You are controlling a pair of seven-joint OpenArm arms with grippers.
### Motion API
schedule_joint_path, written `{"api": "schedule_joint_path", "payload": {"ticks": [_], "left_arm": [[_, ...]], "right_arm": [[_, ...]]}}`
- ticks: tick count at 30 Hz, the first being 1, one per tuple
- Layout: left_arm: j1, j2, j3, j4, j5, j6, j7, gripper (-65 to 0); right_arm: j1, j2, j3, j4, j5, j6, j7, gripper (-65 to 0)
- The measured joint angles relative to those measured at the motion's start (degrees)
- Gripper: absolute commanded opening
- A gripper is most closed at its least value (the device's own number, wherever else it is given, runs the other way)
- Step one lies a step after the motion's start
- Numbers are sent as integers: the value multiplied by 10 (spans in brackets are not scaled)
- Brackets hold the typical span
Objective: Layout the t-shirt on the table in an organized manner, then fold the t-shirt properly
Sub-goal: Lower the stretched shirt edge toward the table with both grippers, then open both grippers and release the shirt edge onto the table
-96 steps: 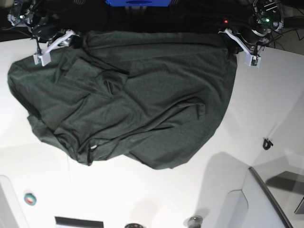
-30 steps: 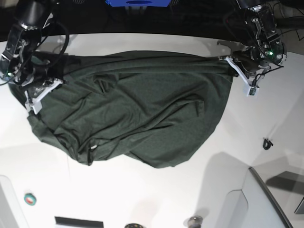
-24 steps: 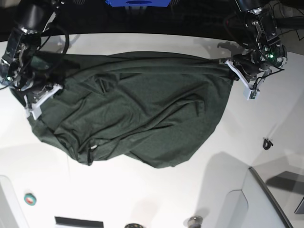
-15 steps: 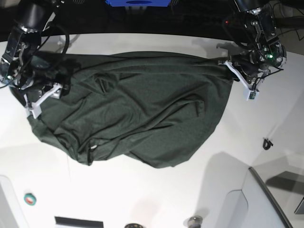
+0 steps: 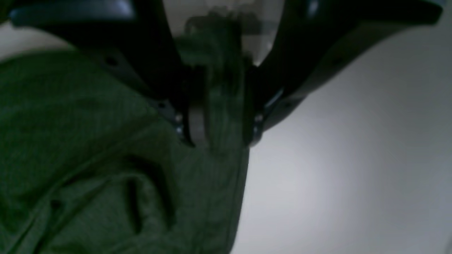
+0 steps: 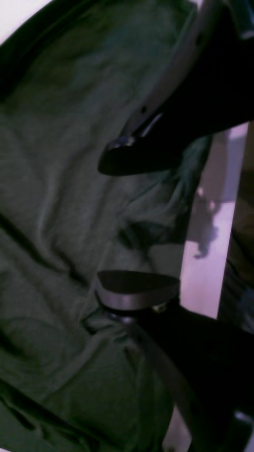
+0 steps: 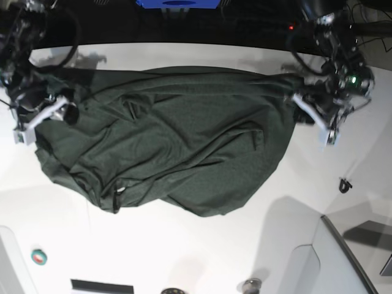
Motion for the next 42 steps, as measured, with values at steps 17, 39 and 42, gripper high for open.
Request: {"api": "schedule_joint_path", "payload": {"ticks": [17, 39, 42], "left_arm": [[85, 11, -116, -99, -183, -30, 5, -280], [78, 14, -62, -124, -180, -29, -70, -650], [75, 16, -60, -115, -179, -29, -67, -650]], "right_arm": [[1, 0, -3, 9, 7, 0, 1, -266], [0, 0, -2, 9, 7, 0, 1, -266], [0, 0, -2, 9, 7, 0, 1, -266]]}}
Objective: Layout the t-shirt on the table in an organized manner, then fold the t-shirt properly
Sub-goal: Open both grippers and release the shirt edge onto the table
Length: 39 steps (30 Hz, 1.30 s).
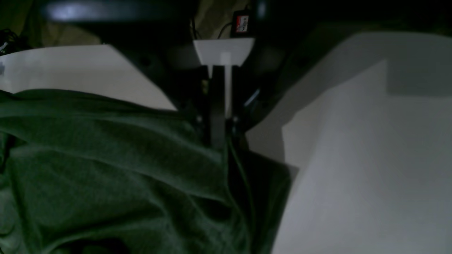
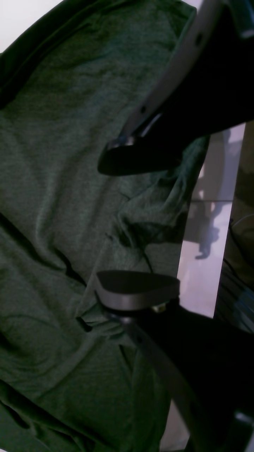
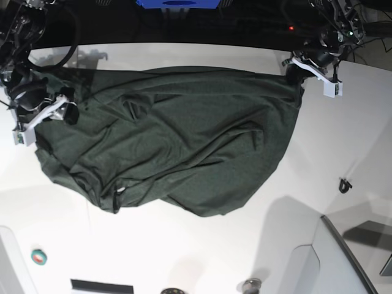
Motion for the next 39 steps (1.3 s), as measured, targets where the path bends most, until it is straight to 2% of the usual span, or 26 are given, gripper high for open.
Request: {"api": "schedule_joint_path", "payload": {"ticks": [4, 7, 10, 15, 27, 28, 31, 34, 36, 39], "left_arm": [[4, 2, 1, 60, -5, 7, 1, -650], [-5, 10, 1, 85, -7, 47, 27, -650], [-36, 13, 0, 79, 0, 64, 59, -650], [-95, 11, 1, 18, -3, 64, 60, -650], [-161, 12, 0, -69, 0, 65, 62, -650], [-160, 13, 0, -69, 0, 64, 62, -612], [-161, 12, 0, -68, -1, 65, 60, -334], [-160, 12, -1, -68, -2, 64, 60, -140], [-154, 5, -2, -52, -1, 64, 61, -72], [-127, -19, -3, 7, -6, 63, 57, -46]], "right_arm": [[0, 0, 0, 0, 0, 0, 0, -266], [0, 0, 0, 0, 0, 0, 0, -266], [0, 0, -1, 0, 0, 0, 0, -266], [0, 0, -2, 0, 0, 0, 0, -266], [-16, 0, 4, 0, 2, 0, 3, -266], [-21, -4, 17, 0, 3, 0, 0, -266], [-24, -26, 83, -1, 0, 0, 0, -263], [-24, -40, 131, -1, 0, 0, -1, -261], [-23, -40, 157, -1, 2, 0, 0, -261], [-21, -40, 209, -1, 2, 0, 2, -261]]}}
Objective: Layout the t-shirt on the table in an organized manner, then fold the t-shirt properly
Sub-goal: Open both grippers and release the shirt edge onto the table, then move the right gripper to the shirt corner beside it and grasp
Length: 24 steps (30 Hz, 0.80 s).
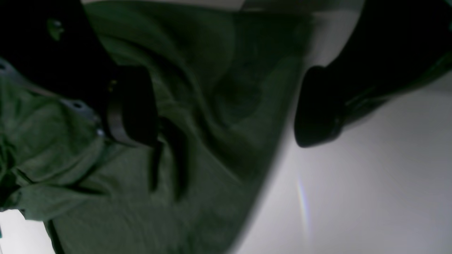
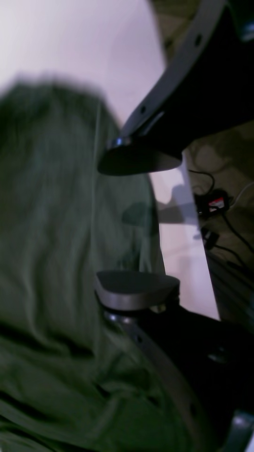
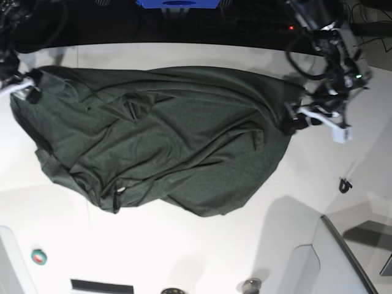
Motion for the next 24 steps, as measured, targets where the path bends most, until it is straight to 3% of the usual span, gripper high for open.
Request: {"api": "schedule_joint_path", "payload": {"ticks": [2, 5, 8, 10, 14, 19, 24], "left_arm": [[30, -17, -1, 40, 0, 1, -5, -46], [92, -24, 0, 75, 3, 0, -59, -46], [151, -20, 5, 72, 7, -1, -113, -46], [172, -21, 5, 64, 5, -3, -136, -46], [180, -23, 5, 7, 4, -60, -155, -46], [181, -17, 6, -37, 7, -62, -198, -48], [151, -17, 7, -61, 5, -63, -206, -48]], "right_arm": [[0, 0, 34, -8, 2, 1, 3, -260], [6, 0, 78, -56, 1, 83, 0, -261], [27, 2, 130, -126, -1, 130, 1, -261], [33, 10, 142, -168, 0, 141, 2, -261], [35, 26, 148, -210, -5, 141, -2, -261], [44, 35, 146, -214, 0, 141, 1, -261], [49, 49, 146, -214, -2, 141, 0, -261]]}}
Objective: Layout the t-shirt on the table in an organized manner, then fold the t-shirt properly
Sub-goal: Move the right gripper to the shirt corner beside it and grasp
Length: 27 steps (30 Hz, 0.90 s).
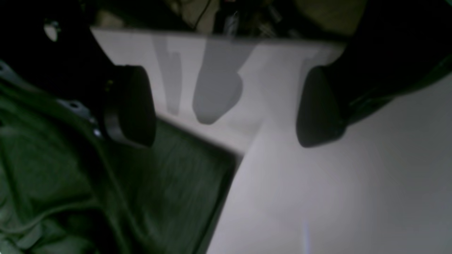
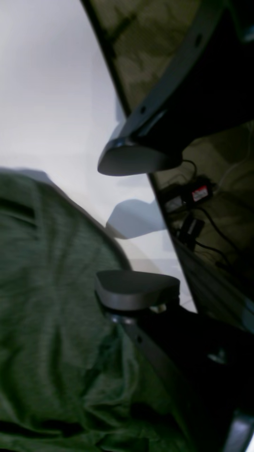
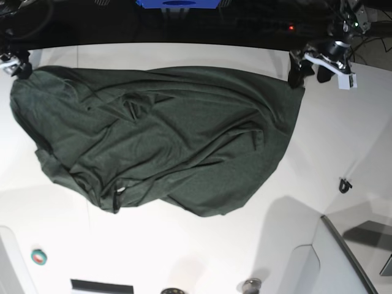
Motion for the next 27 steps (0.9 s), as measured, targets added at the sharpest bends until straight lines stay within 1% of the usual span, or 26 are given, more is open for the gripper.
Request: {"api": "schedule_joint_path", "payload": {"ticks": [2, 5, 9, 12, 14, 15, 17, 21, 23, 25, 27], "left_arm": [[-18, 0, 1, -23, -7, -1, -7, -48], [-35, -7, 39, -45, -14, -1, -23, -48], [-48, -4, 84, -61, -21, 3, -36, -48], [-63, 3, 89, -80, -32, 5, -47, -49], [-68, 2, 89, -85, -32, 5, -47, -51], [-68, 2, 89, -86, -32, 5, -47, -63], [-69, 2, 89, -87, -31, 5, -48, -132], [-69, 2, 89, -90, -26, 17, -34, -395], [-68, 2, 90, -92, -24, 17, -28, -522], [-66, 3, 90, -93, -20, 17, -19, -650], [-65, 3, 90, -92, -17, 19, -18, -650]], "right_arm": [[6, 3, 0, 0, 0, 0, -1, -261], [14, 6, 0, -11, 0, 0, 0, -261], [12, 18, 0, -33, 0, 0, 0, -261], [11, 17, 0, -34, -2, 0, 0, -261], [12, 17, 0, -35, -2, 0, 0, -261], [12, 17, 0, -36, -2, 0, 0, -261], [11, 17, 0, -37, -2, 0, 4, -261], [15, 18, 0, -49, 1, 0, 65, -261], [23, 24, 0, -76, 0, 0, 67, -258], [36, 35, 0, -117, -1, 1, 65, -228], [45, 46, 0, -149, 9, 3, 73, -207]]}}
